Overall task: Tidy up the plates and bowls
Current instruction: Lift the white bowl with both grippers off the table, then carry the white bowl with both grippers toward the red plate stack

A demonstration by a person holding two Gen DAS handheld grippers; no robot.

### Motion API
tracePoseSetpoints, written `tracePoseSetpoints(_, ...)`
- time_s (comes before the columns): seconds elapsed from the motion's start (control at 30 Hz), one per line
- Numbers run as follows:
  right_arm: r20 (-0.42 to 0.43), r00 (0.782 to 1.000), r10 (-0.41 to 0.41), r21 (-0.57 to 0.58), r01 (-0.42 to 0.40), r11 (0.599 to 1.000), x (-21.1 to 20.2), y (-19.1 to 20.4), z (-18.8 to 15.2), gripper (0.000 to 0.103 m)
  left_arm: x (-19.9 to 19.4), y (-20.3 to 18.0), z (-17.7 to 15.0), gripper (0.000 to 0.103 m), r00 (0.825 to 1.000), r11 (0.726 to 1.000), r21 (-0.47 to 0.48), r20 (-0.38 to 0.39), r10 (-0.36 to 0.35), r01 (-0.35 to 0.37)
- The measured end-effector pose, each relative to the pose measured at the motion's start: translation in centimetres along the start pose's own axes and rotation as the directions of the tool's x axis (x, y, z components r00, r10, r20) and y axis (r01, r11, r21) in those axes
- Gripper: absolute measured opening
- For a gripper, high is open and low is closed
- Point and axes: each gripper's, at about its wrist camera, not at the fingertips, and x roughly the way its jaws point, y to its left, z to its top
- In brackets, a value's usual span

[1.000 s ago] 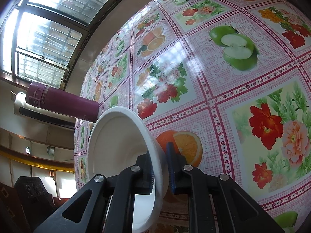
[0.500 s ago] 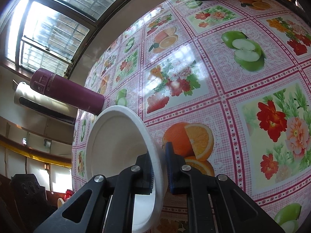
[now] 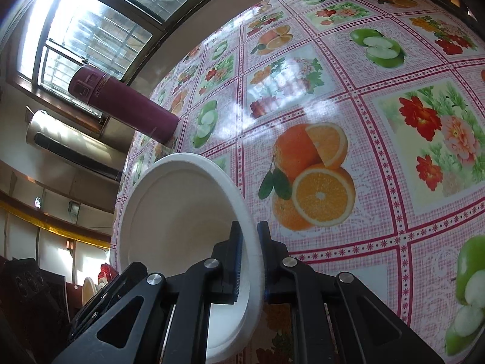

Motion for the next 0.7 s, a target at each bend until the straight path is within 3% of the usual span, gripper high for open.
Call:
tracePoseSetpoints(0.27, -0.029, 0.999, 0.038, -0.022, -0.039, 0.999, -1.0, 1.4, -3.2, 0.01, -3.2, 0.8, -1.9, 0.011, 0.999, 0.999, 0.04, 0.042, 0.016, -0.018)
tracePoseSetpoints(0.7, -0.005, 0.998, 0.069, -0.13, -0.069, 0.989, -2.8, 8.7, -4.7, 0.011, -8.6, 3.7, -2.9, 0.011, 0.983, 0.996, 0.031, 0.169, 0.074, -0.081)
